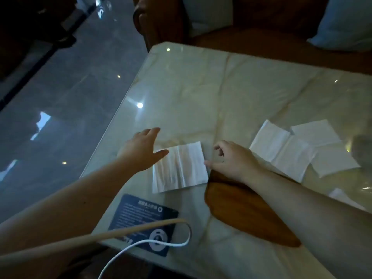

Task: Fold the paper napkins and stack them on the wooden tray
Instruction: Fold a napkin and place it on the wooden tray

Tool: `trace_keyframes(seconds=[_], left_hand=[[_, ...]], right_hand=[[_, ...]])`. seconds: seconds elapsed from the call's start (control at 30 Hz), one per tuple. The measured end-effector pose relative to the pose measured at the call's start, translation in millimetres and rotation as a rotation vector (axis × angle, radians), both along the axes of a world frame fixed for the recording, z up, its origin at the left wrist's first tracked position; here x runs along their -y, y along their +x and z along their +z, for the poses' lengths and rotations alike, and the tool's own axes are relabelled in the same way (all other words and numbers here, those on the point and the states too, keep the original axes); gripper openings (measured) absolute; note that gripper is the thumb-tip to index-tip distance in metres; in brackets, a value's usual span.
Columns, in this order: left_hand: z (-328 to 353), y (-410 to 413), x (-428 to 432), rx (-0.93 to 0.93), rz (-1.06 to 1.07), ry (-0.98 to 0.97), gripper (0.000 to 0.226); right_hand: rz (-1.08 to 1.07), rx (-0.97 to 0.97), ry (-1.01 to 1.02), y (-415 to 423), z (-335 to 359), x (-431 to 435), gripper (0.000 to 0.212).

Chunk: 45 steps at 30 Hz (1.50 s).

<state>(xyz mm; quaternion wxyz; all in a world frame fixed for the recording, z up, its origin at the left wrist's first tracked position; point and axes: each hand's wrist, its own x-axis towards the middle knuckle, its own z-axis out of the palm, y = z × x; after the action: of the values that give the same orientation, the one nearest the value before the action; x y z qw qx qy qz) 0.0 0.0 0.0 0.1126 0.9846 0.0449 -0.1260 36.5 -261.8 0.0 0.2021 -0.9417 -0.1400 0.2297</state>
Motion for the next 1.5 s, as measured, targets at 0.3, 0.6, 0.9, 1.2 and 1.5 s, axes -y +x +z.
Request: trace_keyframes(seconds=[0.3, 0.6, 0.9, 1.2, 1.5], left_hand=[[-41, 3, -29, -0.070, 0.110, -0.060, 0.060], [-50, 15, -29, -0.141, 0.025, 0.008, 0.028], [-50, -16, -8, -0.224, 0.076, -0.004, 0.019], [-42, -39, 0, 0.000, 0.121, -0.091, 0.025], [-21, -17, -24, 0.217, 0.040, -0.145, 0.023]], right_hand=[[-0.017, 0.036, -0.243, 10, -41, -38, 0.033], [-0.037, 0.023, -0.091, 21, -54, -47, 0.010], [0.060, 0.149, 0.039, 69, -32, -68, 0.005], [0.384, 0.148, 0.117, 65, -22, -91, 0.008], [0.597, 0.225, 0.215, 1, -33, -75, 0.007]])
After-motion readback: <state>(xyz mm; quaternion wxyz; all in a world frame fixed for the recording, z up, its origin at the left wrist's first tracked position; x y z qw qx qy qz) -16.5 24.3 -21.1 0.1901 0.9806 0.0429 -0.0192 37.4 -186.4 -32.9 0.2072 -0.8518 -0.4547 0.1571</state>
